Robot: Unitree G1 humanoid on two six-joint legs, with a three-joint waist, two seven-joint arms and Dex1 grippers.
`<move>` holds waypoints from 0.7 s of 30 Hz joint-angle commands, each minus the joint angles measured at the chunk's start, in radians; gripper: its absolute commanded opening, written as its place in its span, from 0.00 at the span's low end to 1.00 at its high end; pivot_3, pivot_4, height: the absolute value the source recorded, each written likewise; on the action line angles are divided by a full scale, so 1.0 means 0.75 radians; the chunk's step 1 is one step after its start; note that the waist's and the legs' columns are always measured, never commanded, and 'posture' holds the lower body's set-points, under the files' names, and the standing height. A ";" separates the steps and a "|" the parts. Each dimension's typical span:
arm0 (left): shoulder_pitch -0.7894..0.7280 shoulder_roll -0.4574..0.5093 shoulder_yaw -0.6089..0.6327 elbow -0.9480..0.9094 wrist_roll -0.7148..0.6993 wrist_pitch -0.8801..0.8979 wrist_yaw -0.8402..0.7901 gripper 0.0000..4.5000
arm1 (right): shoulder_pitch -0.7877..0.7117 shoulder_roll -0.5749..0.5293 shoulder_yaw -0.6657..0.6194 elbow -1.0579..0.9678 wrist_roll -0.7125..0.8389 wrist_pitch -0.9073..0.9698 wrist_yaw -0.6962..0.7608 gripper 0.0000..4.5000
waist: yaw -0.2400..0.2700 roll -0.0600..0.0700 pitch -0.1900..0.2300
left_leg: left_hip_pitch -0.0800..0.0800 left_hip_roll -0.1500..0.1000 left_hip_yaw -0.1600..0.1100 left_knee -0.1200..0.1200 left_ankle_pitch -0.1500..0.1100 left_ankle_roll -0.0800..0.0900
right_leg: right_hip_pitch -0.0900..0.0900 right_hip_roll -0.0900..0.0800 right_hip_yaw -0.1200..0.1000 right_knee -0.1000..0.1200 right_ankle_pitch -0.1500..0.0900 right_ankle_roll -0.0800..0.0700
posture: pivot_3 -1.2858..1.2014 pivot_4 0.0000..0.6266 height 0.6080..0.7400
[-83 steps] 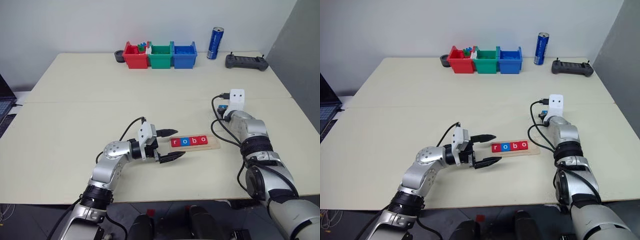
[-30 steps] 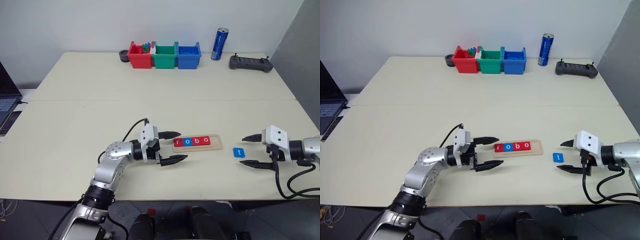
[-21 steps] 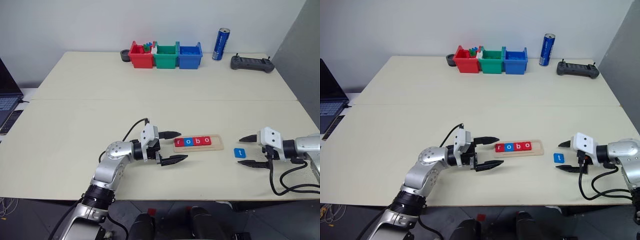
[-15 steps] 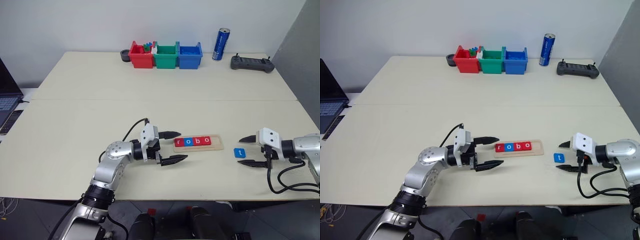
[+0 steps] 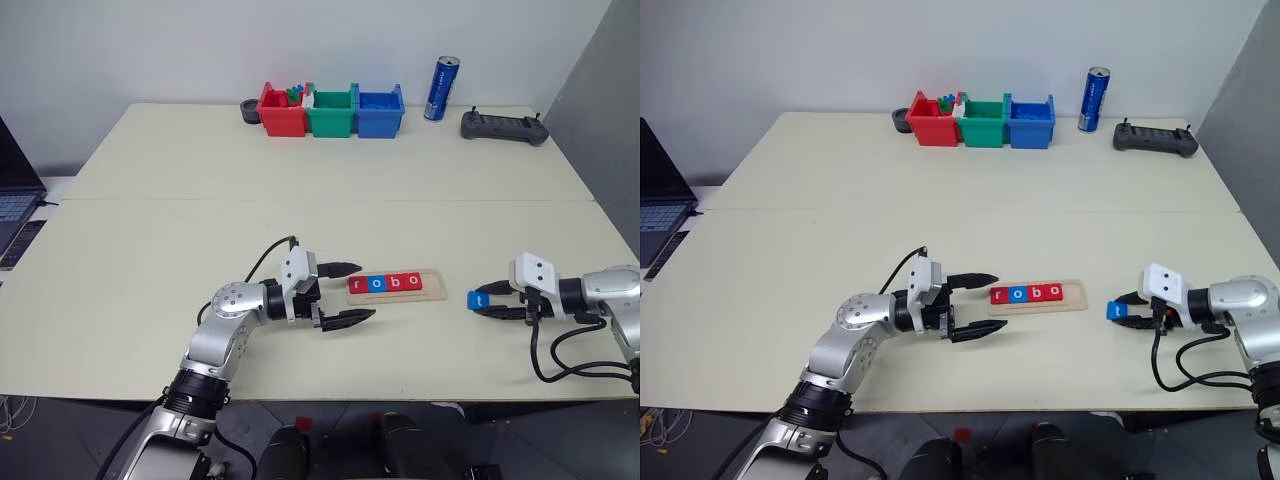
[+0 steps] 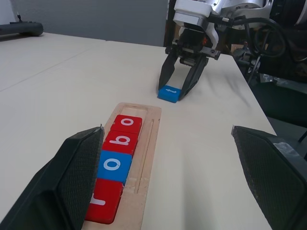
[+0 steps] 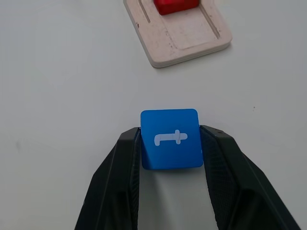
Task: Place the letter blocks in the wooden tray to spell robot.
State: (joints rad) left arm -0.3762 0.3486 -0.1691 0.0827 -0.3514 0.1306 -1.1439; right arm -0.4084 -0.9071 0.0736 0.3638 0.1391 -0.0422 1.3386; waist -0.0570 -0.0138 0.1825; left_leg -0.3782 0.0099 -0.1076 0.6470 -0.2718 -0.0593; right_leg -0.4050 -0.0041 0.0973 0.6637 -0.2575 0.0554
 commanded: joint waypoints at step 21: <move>0.003 0.012 0.014 -0.055 -0.016 -0.008 0.024 1.00 | -0.335 0.205 0.150 0.107 -0.086 -0.052 0.008 0.33 | 0.000 0.000 0.000 | 0.000 0.000 -0.001 0.000 0.000 0.000 | 0.000 -0.001 -0.001 0.001 0.000 0.000 | 0.52 0.24 1.00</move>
State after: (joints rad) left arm -0.3779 0.3509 -0.1679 0.0806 -0.3516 0.1304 -1.1257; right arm -0.6324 -0.7564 0.1864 0.4441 0.0795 -0.0556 1.3352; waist -0.0572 -0.0137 0.1825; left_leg -0.3784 0.0098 -0.1080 0.6472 -0.2718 -0.0594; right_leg -0.4051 -0.0046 0.0969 0.6641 -0.2573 0.0552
